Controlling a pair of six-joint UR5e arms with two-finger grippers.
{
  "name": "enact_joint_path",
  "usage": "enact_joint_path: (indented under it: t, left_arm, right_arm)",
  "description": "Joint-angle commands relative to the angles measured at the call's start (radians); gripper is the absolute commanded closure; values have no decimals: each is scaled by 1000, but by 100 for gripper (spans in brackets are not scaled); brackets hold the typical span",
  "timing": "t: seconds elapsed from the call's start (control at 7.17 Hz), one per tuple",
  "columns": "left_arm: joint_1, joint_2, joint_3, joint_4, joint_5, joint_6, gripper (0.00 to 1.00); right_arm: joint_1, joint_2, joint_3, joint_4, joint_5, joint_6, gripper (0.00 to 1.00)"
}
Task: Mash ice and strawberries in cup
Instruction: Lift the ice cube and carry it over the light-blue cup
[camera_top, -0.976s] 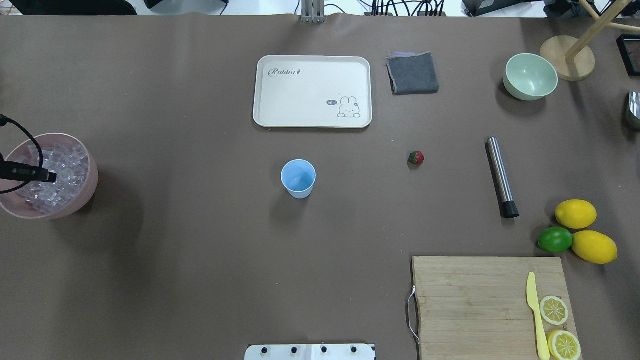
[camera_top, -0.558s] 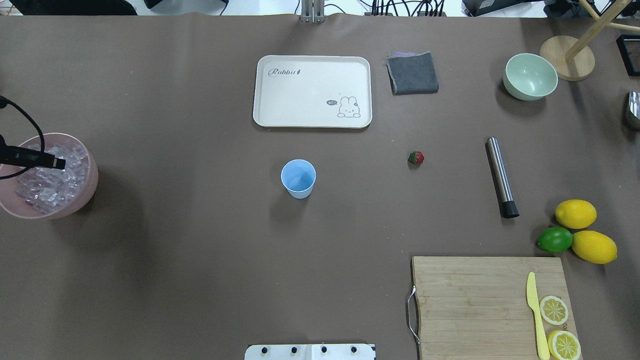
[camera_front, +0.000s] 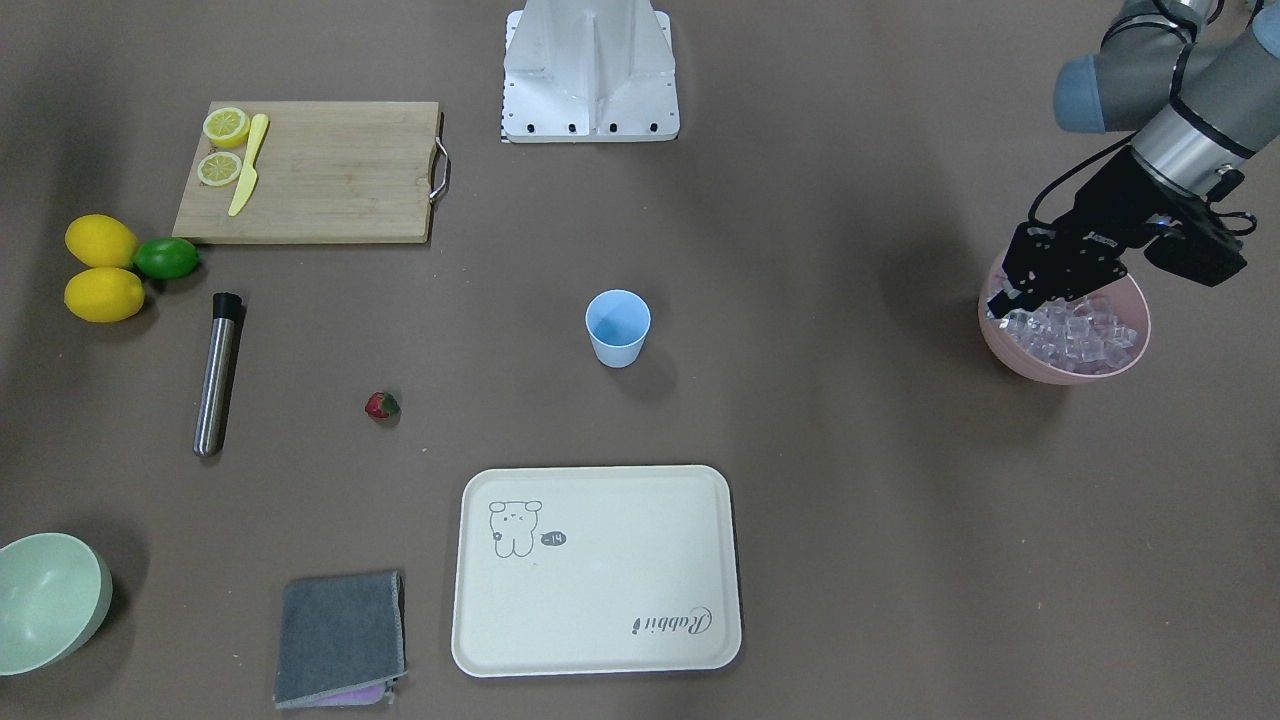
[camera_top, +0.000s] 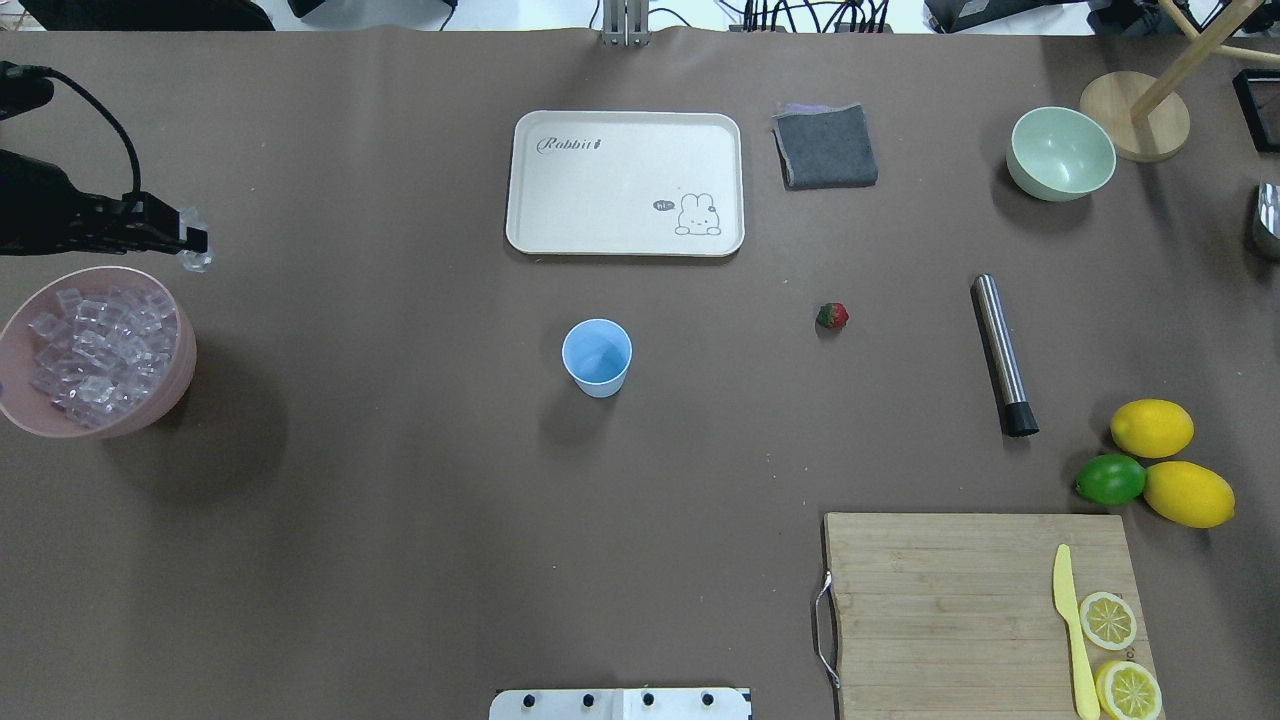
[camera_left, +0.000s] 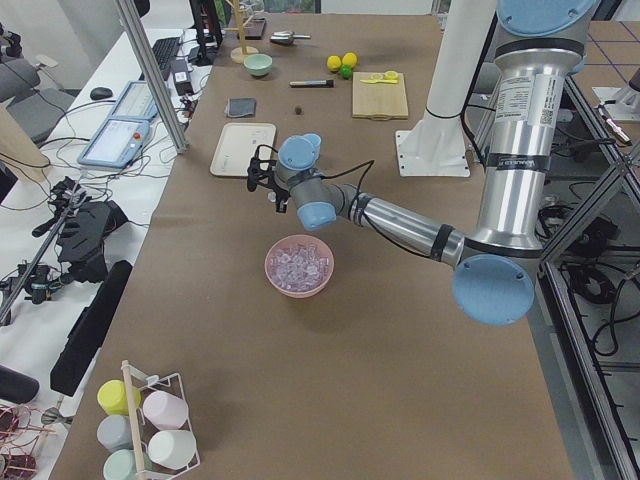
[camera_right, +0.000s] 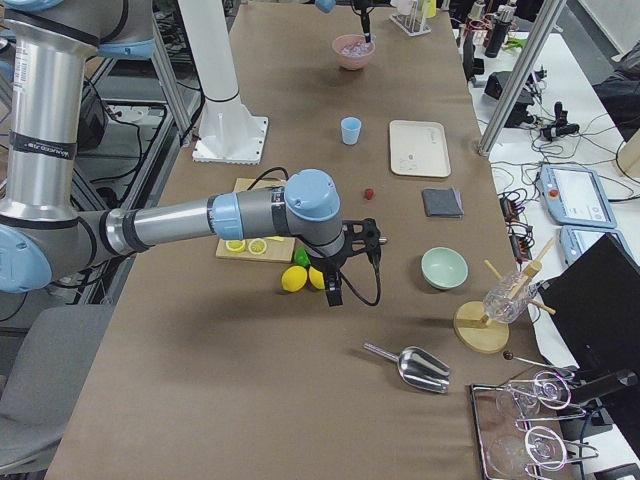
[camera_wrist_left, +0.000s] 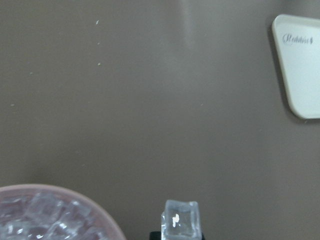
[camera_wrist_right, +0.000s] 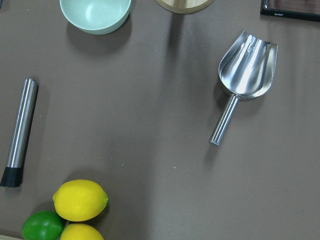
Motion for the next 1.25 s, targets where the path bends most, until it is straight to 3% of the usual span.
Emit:
enact_joint_path:
  t: [0.0, 0.14, 0.42, 0.84, 1.12]
  left_arm:
    - [24, -100, -2, -11, 5, -228, 100]
    - [44, -140, -9, -13, 35, -335, 100]
    - [164, -195, -15, -11, 193, -424, 100]
    - [400, -282, -4, 1, 481, -519, 100]
    - [543, -405, 1, 142, 669, -555, 100]
  right_arm:
    - [0, 0, 0, -2, 0, 2, 0]
    - [0, 0, 0, 0, 0, 2, 0]
    - [0, 0, -4, -2, 0, 0, 0]
    - [0, 0, -7, -2, 0, 0, 0]
    - [0, 0, -9, -2, 0, 0, 0]
